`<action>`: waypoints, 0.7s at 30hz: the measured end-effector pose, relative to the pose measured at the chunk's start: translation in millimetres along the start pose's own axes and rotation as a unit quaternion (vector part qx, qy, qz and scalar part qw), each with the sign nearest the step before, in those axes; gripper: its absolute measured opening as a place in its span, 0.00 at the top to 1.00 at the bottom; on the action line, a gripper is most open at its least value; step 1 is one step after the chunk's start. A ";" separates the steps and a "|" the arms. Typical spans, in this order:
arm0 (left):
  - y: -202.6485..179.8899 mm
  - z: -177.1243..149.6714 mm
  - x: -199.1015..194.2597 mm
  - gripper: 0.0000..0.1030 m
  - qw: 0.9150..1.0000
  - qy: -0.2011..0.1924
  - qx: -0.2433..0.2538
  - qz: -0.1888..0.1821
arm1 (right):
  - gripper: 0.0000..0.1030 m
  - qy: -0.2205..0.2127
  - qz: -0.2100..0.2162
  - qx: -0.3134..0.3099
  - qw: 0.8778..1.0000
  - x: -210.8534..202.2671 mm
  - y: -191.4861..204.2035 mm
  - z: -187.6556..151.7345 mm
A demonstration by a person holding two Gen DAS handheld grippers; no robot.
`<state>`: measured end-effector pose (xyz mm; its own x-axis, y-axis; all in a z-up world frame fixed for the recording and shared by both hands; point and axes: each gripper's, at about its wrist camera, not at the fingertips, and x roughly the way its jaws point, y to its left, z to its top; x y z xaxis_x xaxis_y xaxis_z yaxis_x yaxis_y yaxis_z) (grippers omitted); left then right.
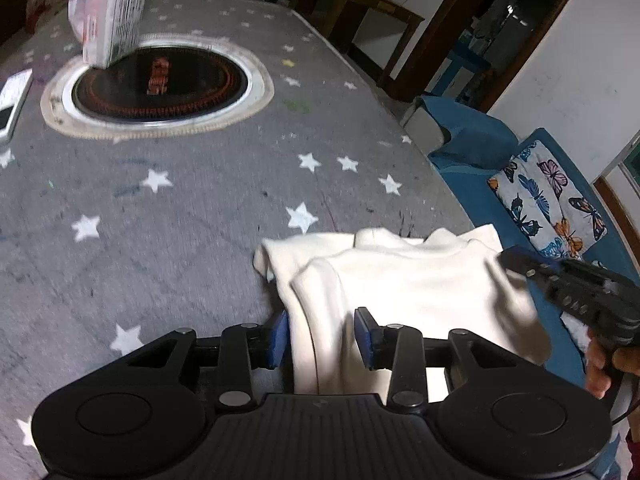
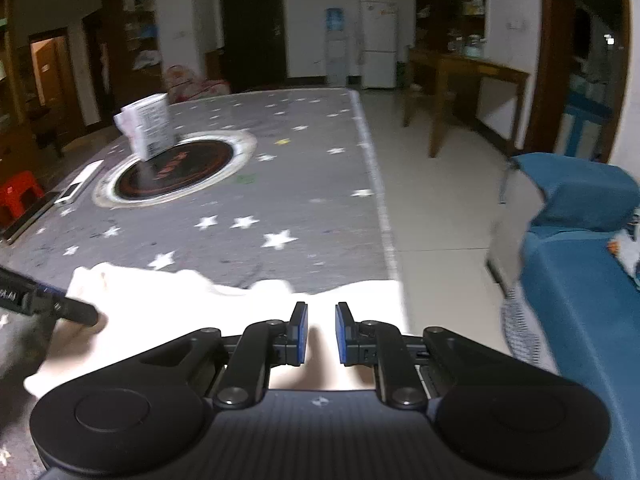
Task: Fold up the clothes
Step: 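Open the left gripper to release the folded edge onto the shirt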
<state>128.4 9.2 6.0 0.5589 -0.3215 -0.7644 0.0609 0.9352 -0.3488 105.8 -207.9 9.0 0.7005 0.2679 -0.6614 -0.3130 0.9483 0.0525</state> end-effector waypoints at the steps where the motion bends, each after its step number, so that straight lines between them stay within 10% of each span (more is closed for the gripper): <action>1: -0.5 1.4 -1.5 0.62 1.000 -0.002 0.000 0.000 | 0.87 0.000 0.003 -0.003 1.000 3.6 3.7 0.9; 21: 1.3 15.2 7.2 0.52 1.000 -0.004 0.001 0.020 | 0.86 0.003 0.038 -0.008 0.999 21.9 23.8 7.2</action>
